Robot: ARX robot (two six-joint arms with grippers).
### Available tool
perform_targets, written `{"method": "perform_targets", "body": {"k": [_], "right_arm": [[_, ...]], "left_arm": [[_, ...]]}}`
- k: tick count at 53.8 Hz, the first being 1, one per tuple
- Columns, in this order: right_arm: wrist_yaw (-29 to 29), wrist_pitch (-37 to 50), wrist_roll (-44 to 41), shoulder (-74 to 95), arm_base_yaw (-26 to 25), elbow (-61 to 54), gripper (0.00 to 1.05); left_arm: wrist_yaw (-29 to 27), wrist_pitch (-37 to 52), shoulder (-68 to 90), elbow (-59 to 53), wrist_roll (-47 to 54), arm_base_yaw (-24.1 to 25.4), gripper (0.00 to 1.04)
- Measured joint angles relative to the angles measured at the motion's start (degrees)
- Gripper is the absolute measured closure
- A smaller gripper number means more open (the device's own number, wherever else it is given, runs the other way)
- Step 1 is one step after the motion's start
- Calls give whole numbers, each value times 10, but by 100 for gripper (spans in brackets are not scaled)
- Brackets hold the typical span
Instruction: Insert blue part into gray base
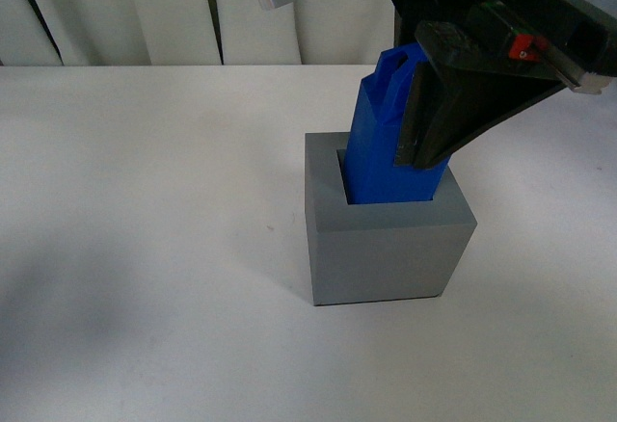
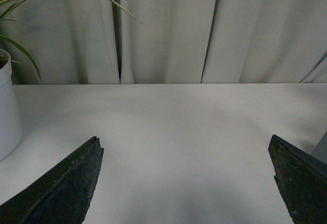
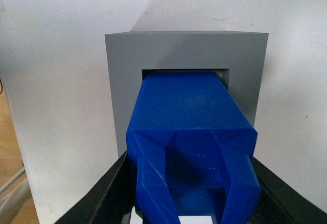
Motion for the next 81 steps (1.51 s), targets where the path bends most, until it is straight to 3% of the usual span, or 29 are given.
{"method": "perform_targets", "body": {"k": [7, 17, 43, 59, 64, 69, 81], "right_arm": [[-5, 5, 1, 0, 0, -2, 30], [-22, 6, 4, -11, -5, 0, 5], [-70, 40, 0, -121, -59, -38, 7], [-162, 151, 11, -238, -170, -155, 7], [-194, 225, 37, -277, -197, -206, 7], [-202, 283, 59, -302, -211, -239, 7], [-203, 289, 74, -305, -214, -249, 7]], "left_arm": [[0, 0, 0, 0, 0, 0, 6], [0, 0, 0, 0, 0, 0, 6], [0, 0, 0, 0, 0, 0, 6], [0, 0, 0, 0, 0, 0, 6], [0, 0, 0, 0, 0, 0, 6], [0, 0, 0, 0, 0, 0, 6], [0, 0, 0, 0, 0, 0, 6]]}}
